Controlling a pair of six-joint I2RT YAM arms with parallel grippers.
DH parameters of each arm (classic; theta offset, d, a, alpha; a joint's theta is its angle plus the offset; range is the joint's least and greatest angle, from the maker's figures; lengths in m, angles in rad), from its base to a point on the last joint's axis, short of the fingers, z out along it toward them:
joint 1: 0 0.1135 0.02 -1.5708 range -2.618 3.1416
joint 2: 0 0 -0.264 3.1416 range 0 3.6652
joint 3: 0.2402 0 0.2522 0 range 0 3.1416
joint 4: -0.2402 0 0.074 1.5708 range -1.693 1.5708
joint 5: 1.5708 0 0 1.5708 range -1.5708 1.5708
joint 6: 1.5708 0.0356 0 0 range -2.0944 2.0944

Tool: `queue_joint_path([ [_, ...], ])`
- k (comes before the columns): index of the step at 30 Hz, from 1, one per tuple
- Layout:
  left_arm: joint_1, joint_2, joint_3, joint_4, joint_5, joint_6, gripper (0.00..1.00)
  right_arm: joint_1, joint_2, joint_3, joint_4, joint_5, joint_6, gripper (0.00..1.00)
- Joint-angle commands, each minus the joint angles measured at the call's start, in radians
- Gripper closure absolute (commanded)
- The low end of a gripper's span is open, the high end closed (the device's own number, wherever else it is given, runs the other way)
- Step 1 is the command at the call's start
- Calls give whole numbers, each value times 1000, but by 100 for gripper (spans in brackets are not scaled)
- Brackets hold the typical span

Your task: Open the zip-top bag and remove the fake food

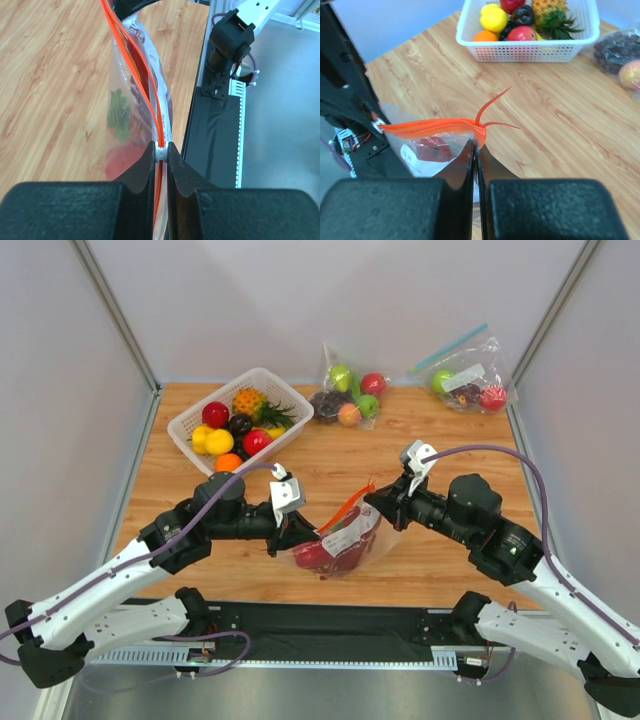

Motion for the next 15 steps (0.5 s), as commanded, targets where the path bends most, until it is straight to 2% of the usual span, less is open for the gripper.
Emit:
queue_joint_path([
  [1, -3, -32, -9, -56, 20, 15, 100, -67, 11, -20, 63, 97, 0, 100],
  [15, -1, -54, -19, -136, -69, 25, 100, -211, 121, -3, 141, 63, -17, 100],
])
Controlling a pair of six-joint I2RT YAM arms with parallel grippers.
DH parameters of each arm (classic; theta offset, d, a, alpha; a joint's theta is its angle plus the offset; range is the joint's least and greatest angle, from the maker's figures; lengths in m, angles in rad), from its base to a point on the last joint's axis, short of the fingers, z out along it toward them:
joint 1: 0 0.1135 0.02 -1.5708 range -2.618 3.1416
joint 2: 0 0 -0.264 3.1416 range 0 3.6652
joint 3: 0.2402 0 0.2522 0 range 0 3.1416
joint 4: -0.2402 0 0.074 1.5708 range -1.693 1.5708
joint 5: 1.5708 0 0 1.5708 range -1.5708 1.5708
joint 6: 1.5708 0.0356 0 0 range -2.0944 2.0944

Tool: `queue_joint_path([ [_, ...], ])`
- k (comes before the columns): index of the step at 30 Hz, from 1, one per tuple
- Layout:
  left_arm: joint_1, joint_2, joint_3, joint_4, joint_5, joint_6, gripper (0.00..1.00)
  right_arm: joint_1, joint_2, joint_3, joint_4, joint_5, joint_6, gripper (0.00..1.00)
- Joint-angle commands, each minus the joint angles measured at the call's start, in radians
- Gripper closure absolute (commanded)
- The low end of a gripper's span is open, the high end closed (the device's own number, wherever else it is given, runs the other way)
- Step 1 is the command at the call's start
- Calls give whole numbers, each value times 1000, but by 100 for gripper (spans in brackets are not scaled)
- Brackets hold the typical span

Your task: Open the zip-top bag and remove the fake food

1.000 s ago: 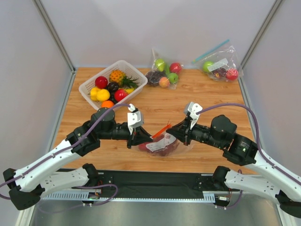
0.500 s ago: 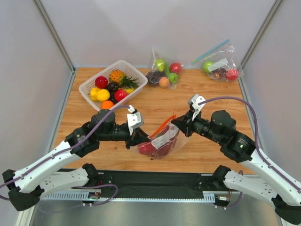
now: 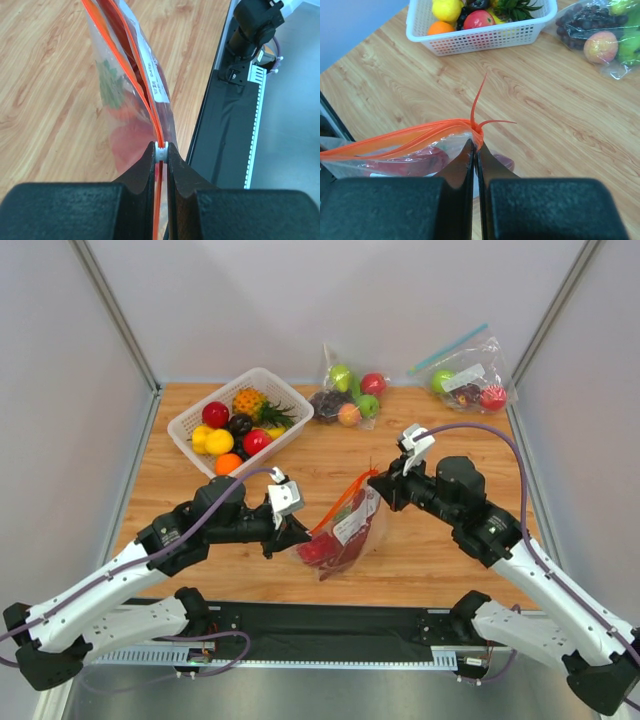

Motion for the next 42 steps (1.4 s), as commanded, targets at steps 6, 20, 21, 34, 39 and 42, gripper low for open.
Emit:
queue_joint_path([
  [6, -4, -40, -1, -83, -17, 16, 100, -105, 62, 30, 113, 44, -30, 100],
  [20, -2, -92, -11, -157, -86, 18, 100, -192, 165, 82, 142, 11, -47, 100],
  [21, -2, -97, -11, -161, -89, 18, 100, -197, 171, 82, 144, 9, -49, 100],
  [34, -2, 24, 16, 16, -92, -54, 100, -212, 232, 206, 56, -17, 20, 75],
  [39, -2, 95, 15, 110, -210, -120, 100, -209, 160, 218, -54, 26, 114, 42],
  [42, -4, 101, 4, 170, -261, -159, 100, -204, 94, 192, -108, 49, 209, 39],
])
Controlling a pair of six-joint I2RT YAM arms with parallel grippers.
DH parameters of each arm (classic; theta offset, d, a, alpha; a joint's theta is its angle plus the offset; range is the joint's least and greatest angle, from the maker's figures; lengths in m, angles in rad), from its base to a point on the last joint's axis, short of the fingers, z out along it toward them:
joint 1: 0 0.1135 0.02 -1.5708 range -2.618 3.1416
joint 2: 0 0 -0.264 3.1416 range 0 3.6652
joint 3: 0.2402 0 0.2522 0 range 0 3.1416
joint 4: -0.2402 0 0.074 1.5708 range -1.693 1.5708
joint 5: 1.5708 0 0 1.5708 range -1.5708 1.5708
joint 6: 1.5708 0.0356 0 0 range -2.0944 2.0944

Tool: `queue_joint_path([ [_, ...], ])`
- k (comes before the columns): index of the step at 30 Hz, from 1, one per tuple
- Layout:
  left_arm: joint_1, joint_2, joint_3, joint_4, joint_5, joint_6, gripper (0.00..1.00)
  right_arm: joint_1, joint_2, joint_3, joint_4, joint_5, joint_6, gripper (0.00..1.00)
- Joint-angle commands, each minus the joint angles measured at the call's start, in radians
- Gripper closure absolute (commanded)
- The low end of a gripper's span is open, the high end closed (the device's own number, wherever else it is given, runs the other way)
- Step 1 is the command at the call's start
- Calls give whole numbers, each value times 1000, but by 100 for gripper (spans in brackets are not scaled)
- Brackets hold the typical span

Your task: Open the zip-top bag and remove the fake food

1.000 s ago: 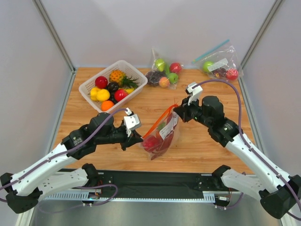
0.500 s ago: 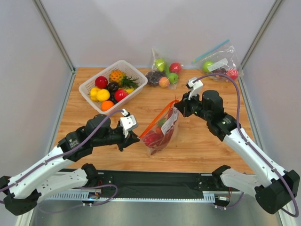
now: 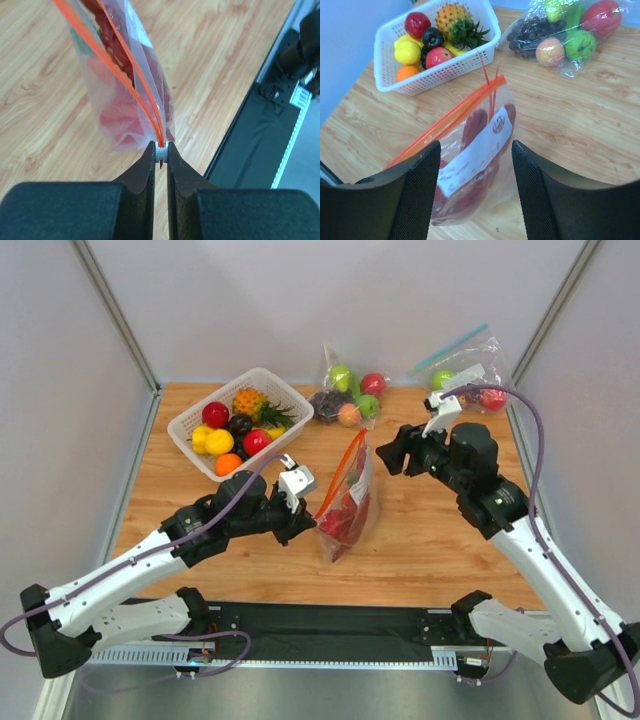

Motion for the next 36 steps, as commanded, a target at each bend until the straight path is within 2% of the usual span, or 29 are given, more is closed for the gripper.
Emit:
queue_joint_path([
  [1, -3, -9, 13, 139, -75, -73, 100, 14, -95, -10, -84, 51, 158, 39],
  [5, -7, 3, 10, 181, -86, -87, 100, 62, -139, -67, -92, 70, 237, 38],
  [11, -38, 32, 15, 207, -86, -71, 100, 137, -126, -58, -98, 100, 272, 38],
  [25, -107, 103, 71, 198, -98, -18, 100, 270, 45, 84, -150, 179, 220, 36],
  [33, -110, 107, 73, 191, -98, -10, 100, 313, 120, 140, -207, 129, 174, 36],
  [36, -113, 104, 70, 184, -95, -10, 100, 316, 152, 158, -227, 55, 156, 36],
])
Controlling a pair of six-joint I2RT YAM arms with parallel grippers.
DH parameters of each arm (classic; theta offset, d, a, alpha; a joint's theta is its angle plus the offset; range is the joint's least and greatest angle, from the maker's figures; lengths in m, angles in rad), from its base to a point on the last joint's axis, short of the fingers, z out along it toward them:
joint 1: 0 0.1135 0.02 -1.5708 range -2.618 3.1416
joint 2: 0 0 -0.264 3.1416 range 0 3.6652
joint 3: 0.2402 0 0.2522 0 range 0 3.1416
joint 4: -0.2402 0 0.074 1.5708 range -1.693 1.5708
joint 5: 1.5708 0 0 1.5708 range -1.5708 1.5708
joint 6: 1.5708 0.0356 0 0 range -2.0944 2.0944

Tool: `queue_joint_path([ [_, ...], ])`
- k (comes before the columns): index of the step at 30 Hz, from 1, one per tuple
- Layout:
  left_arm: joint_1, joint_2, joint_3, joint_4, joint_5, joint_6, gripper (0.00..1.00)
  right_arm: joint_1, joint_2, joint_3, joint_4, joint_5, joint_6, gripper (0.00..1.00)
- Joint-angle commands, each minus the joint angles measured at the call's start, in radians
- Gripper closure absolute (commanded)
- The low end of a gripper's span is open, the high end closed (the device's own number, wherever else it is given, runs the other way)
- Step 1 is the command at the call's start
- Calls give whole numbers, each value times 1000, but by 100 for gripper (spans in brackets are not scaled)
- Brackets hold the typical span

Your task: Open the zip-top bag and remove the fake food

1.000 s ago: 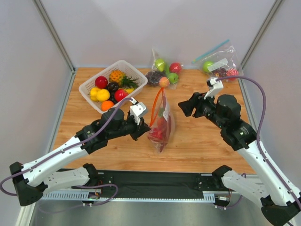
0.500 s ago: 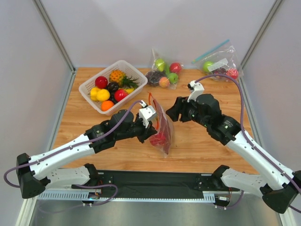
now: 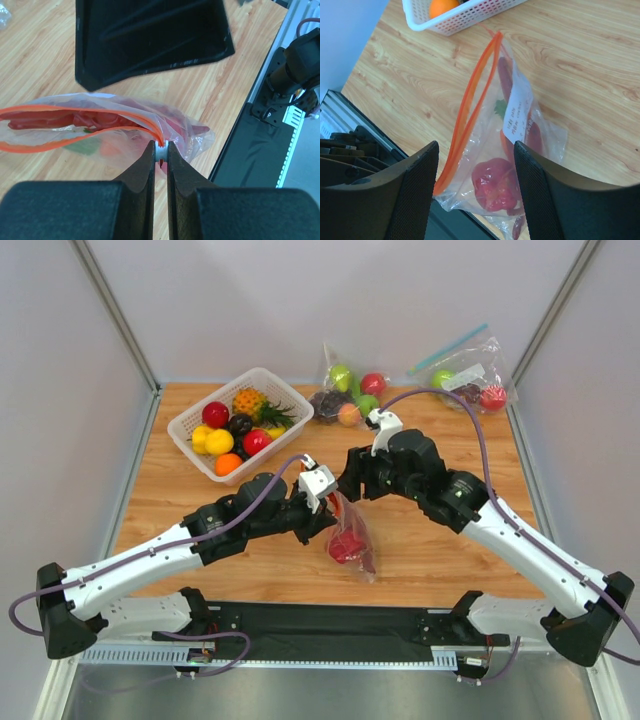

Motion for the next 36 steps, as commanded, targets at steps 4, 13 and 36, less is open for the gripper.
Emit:
queue_joint_path([
  [4, -8, -5, 36, 16, 2, 22, 100, 9, 53, 68, -40, -136, -54, 36],
  [13, -19, -1, 47, 2, 2, 42, 100, 12, 126, 100, -97, -165, -87, 36],
  [36, -66, -4, 72, -45, -162, 35, 63, 19, 134, 64, -93, -70, -137, 100],
])
